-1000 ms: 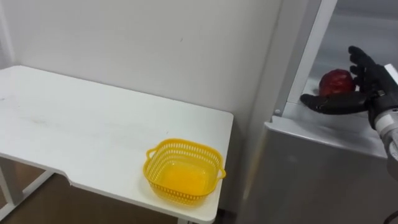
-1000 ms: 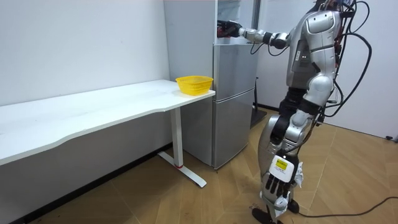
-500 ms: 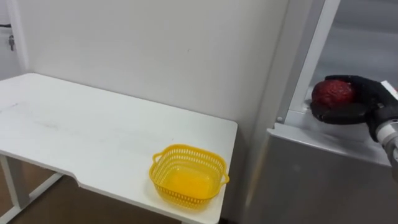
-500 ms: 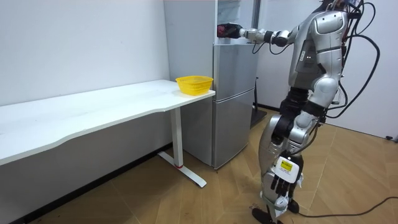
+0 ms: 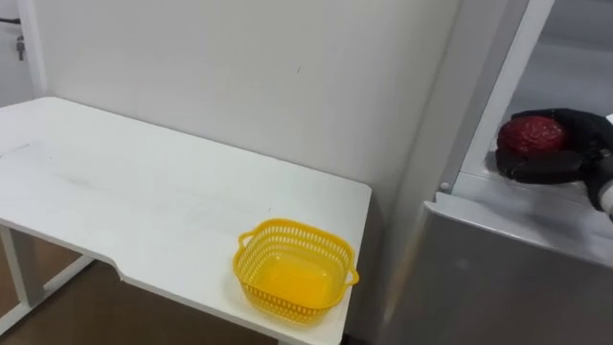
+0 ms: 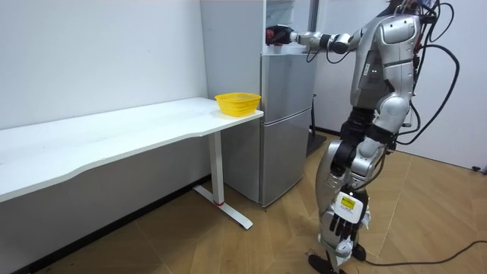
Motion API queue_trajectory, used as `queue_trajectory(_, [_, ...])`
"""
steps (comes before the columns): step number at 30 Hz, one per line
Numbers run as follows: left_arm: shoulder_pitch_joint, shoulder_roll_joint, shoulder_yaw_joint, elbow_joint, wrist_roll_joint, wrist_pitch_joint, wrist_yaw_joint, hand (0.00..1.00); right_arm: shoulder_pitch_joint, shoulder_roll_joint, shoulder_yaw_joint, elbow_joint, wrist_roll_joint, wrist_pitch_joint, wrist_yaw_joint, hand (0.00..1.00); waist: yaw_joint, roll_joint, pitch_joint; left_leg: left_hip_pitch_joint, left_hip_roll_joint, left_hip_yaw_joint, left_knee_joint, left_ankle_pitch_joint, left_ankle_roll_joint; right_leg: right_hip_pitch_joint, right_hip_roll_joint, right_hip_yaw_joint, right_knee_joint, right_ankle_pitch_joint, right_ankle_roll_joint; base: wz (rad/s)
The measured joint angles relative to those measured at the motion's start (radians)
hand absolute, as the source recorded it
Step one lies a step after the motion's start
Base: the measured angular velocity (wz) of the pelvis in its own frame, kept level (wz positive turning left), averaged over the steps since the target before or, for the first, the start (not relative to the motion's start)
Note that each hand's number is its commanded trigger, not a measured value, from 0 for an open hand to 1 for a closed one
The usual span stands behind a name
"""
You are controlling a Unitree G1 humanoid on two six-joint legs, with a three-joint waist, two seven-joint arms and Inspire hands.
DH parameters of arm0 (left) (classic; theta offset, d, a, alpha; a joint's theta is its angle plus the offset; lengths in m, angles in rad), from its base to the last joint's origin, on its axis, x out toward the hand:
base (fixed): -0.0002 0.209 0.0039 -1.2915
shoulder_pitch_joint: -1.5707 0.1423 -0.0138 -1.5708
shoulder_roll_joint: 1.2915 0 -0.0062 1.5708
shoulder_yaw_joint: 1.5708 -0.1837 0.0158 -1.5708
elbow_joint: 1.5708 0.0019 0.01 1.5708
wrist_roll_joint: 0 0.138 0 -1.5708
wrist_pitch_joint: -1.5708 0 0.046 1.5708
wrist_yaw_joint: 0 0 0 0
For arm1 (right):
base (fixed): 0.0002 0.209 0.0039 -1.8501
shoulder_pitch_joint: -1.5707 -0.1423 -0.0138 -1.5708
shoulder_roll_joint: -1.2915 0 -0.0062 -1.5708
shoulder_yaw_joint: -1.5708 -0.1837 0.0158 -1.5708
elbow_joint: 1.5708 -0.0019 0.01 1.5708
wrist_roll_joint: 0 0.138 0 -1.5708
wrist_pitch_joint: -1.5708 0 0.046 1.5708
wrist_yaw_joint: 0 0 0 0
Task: Retrieve from the upper fridge
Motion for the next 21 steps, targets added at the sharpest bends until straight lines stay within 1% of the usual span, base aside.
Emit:
queue_trajectory(3, [-0.002,0.0,0.0,0.006,0.001,0.002,0.002,0.0,-0.005,0.0,0.004,-0.001,-0.005,-0.004,0.005,1.0,-0.002,-0.002,0.002,0.002,0.0,0.0,-0.005,0.0,0.0,0.001,0.0,0.0,-0.005,0.0,0.0,-0.01])
queue_trajectory(8, [-0.02,0.001,-0.001,0.021,0.001,0.001,0.004,0.0,-0.015,0.002,0.009,-0.003,-0.005,-0.005,0.011,1.0,0.003,-0.007,-0.001,0.001,0.001,0.002,-0.013,0.0,0.0,-0.001,0.001,0.002,-0.013,0.0,0.0,-0.01])
queue_trajectory(11, [-0.029,0.004,-0.024,0.027,-0.006,0.001,0.006,0.0,-0.018,0.002,0.021,-0.005,0.005,-0.007,0.015,1.0,0.0,-0.008,-0.0019,0.002,0.002,0.004,-0.016,0.0,0.0,-0.002,0.002,0.006,-0.013,0.0,0.0,-0.04])
queue_trajectory(12, [-0.034,0.008,-0.037,0.027,-0.012,0.0,0.006,0.0,-0.019,0.004,0.028,-0.013,0.005,-0.005,0.013,1.0,-0.002,-0.007,-0.0016,0.002,0.003,0.008,-0.017,0.0,0.0,-0.003,0.002,0.012,-0.013,0.0,0.0,-0.06])
queue_trajectory(14, [-0.039,0.011,-0.039,0.027,-0.014,-0.005,0.006,0.0,-0.019,0.012,0.028,-0.03,0.004,0.0,0.008,1.0,-0.001,-0.006,-0.0013,0.002,0.004,0.02,-0.017,0.0,0.0,-0.003,0.003,0.025,-0.013,0.0,0.0,-0.14])
queue_trajectory(15, [-0.04,0.012,-0.038,0.023,-0.013,-0.007,0.006,0.0,-0.018,0.014,0.029,-0.064,0.003,0.01,0.006,1.0,-0.003,-0.005,-0.0004,0.0,0.005,0.027,-0.017,0.0,0.0,-0.005,0.004,0.03,-0.013,0.0,0.0,-0.21])
queue_trajectory(16, [-0.04,0.012,-0.037,0.018,-0.013,-0.008,0.006,0.0,-0.012,0.015,0.029,-0.102,0.002,0.017,0.004,1.0,-0.006,0.0,0.0021,-0.001,0.004,0.031,-0.017,0.0,0.0,-0.009,0.004,0.043,-0.014,0.0,0.0,-0.2])
queue_trajectory(17, [-0.04,0.012,-0.037,0.014,-0.014,-0.008,0.006,0.0,-0.004,0.015,0.029,-0.126,0.001,0.022,-0.002,1.0,-0.007,0.003,0.0011,-0.003,0.004,0.031,-0.018,0.0,0.0,-0.012,0.003,0.05,-0.014,0.0,0.0,-0.17])
queue_trajectory(19, [-0.041,0.013,-0.037,-0.005,-0.013,-0.008,0.011,0.0,0.034,0.017,0.026,-0.234,-0.031,0.041,-0.036,1.0,-0.015,0.017,-0.0037,-0.016,0.003,0.037,-0.018,0.0,0.0,-0.03,0.003,0.054,-0.013,0.0,0.0,-0.14])
queue_trajectory(20, [-0.04,0.013,-0.037,-0.008,-0.012,-0.008,0.014,0.0,0.051,0.018,0.024,-0.267,-0.045,0.042,-0.048,1.0,-0.015,0.02,-0.0049,-0.017,0.004,0.039,-0.018,0.0,0.0,-0.032,0.003,0.055,-0.013,0.0,0.0,-0.11])
queue_trajectory(21, [-0.04,0.012,-0.038,-0.007,-0.009,-0.009,0.024,0.0,0.094,0.026,0.013,-0.335,-0.065,0.046,-0.067,1.0,-0.016,0.027,-0.0091,-0.015,0.004,0.042,-0.018,0.0,0.0,-0.031,0.003,0.057,-0.013,0.0,0.0,-0.1])
